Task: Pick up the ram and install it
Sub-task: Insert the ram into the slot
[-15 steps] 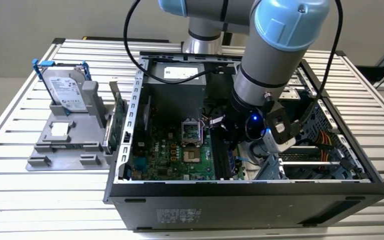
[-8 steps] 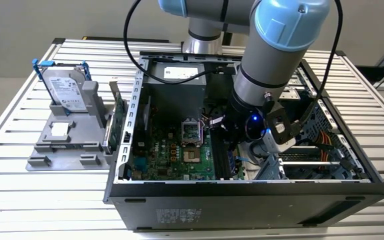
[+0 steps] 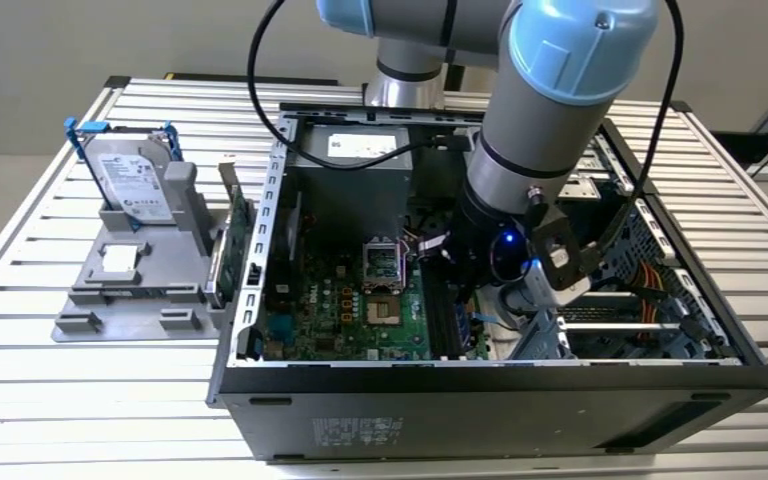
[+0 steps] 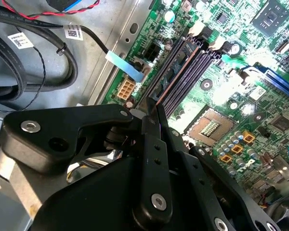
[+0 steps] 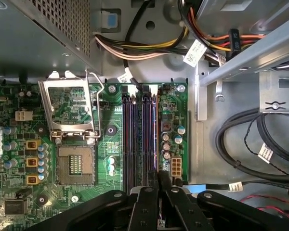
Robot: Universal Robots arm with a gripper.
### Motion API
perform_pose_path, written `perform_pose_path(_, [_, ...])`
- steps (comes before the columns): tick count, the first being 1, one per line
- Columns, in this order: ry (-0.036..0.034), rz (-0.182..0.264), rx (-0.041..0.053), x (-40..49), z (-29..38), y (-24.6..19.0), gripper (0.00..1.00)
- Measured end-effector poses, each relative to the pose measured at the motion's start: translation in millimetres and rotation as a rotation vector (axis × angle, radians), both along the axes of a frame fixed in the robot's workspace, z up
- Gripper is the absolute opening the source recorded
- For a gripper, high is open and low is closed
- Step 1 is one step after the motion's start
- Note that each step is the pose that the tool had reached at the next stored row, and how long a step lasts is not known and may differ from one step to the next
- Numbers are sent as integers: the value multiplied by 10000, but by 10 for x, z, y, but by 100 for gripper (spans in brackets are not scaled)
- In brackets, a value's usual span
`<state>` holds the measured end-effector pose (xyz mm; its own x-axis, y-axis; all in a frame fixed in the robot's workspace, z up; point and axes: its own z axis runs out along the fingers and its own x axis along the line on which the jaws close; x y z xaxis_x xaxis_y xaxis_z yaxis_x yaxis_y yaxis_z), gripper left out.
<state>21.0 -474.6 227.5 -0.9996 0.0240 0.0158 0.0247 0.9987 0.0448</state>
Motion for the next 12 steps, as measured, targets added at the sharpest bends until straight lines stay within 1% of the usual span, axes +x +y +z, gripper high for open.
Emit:
perform_pose_path(9, [-1, 0, 3, -6, -7, 0, 0])
perform_pose_path(12, [-4, 0, 29, -6, -20, 0, 0])
